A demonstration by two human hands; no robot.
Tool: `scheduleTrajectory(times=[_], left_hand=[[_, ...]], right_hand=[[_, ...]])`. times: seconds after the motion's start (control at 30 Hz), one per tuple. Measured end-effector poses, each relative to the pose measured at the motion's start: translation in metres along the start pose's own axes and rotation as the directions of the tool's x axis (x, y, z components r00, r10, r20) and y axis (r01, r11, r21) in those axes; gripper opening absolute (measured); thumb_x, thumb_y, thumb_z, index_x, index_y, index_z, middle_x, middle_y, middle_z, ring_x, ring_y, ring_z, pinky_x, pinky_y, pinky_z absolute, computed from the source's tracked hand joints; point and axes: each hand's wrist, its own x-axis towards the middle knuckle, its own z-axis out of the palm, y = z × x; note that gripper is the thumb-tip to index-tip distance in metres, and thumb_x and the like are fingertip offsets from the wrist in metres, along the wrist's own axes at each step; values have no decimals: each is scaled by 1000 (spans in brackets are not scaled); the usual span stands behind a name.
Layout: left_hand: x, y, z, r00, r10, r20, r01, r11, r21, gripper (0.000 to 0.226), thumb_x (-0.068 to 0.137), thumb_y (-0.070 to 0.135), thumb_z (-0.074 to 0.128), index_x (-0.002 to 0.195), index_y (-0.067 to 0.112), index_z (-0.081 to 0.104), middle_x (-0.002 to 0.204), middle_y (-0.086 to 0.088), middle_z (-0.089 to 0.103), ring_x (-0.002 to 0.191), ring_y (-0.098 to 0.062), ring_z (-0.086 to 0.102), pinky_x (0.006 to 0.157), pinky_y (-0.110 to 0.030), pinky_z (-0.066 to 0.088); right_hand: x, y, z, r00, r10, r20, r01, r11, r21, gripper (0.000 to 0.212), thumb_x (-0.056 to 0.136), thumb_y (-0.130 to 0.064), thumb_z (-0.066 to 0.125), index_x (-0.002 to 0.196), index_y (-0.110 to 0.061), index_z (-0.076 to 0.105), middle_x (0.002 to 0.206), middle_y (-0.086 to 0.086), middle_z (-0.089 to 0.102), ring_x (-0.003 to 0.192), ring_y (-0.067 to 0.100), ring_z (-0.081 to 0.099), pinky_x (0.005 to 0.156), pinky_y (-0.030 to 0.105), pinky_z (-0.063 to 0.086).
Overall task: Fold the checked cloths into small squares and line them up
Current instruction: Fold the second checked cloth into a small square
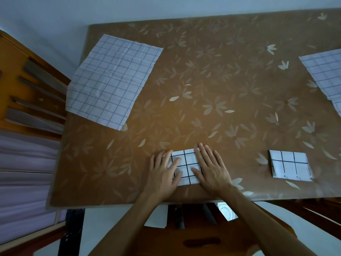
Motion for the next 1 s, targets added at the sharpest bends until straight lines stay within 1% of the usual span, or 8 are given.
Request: scheduleTrajectory(times=[0.07, 0.23, 0.47, 0.57, 0.73, 0.83, 0.93, 1.0], left_hand=[[19, 6, -13, 996, -66, -52, 66, 998, -8, 34, 96, 44, 49, 124, 26, 58, 130, -1, 52, 119, -27, 50, 103, -44, 39], [53, 20, -50, 963, -217, 162, 212, 976, 46, 49, 88, 42, 70, 126, 20, 49, 119, -4, 57, 112, -25, 55, 97, -39, 43], [47, 16, -51, 795, -407, 450, 475, 879, -44, 31, 87, 44, 70, 89, 13, 64, 88, -8, 71, 74, -19, 64, 58, -28, 42], [36, 11, -55, 739, -439, 511, 618, 745, -253, 34, 85, 37, 68, 65, 18, 48, 64, -5, 58, 55, -14, 48, 51, -26, 33], [17, 7, -63, 597, -433, 675, 789, 163, -593, 13, 86, 16, 70, 93, 6, 68, 76, -7, 72, 63, -18, 63, 47, -23, 49], [7, 6, -60, 574, -407, 711, 760, -59, -648, 15, 86, 6, 70, 100, 1, 70, 77, -9, 73, 69, -20, 67, 48, -25, 53], [-2, 8, -48, 605, -406, 685, 689, -166, -706, 26, 86, 3, 71, 112, 0, 65, 90, -12, 74, 76, -21, 71, 51, -27, 56], [-10, 11, -41, 649, -436, 623, 648, -112, -753, 38, 88, 7, 71, 124, 8, 56, 101, -9, 71, 83, -22, 72, 56, -32, 59]], right_hand=[[0, -2, -3, 1000, -4, -3, 4, 1000, 14, 70, 100, -53, 27, 155, -12, 17, 163, 8, 12, 150, 23, 12, 118, 44, 13], [1, -2, -15, 998, -36, -42, 37, 999, 9, 70, 96, -45, 47, 153, -11, 25, 162, 11, 14, 149, 27, 15, 119, 42, 11], [-20, -20, -35, 984, -150, -97, 165, 970, 176, 54, 72, -21, 51, 126, -18, 58, 147, 4, 48, 128, 26, 47, 96, 43, 49], [-35, -25, -36, 957, -285, -55, 290, 941, 175, 61, 71, -28, 51, 130, -20, 54, 148, 3, 46, 128, 24, 47, 100, 38, 46], [-43, -27, -30, 967, -256, -7, 253, 953, 168, 74, 70, -24, 71, 139, -20, 44, 150, 4, 42, 131, 25, 42, 96, 38, 49], [-40, -29, -35, 975, -200, -92, 213, 965, 154, 69, 67, -32, 79, 129, -18, 53, 142, 8, 51, 124, 24, 42, 86, 39, 55], [-39, -31, -39, 966, -190, -177, 210, 972, 102, 65, 63, -28, 81, 124, -18, 60, 138, 10, 55, 117, 25, 41, 82, 37, 54], [-38, -28, -37, 959, -188, -210, 207, 976, 72, 61, 61, -26, 85, 119, -18, 65, 132, 8, 60, 110, 25, 43, 76, 36, 55]])
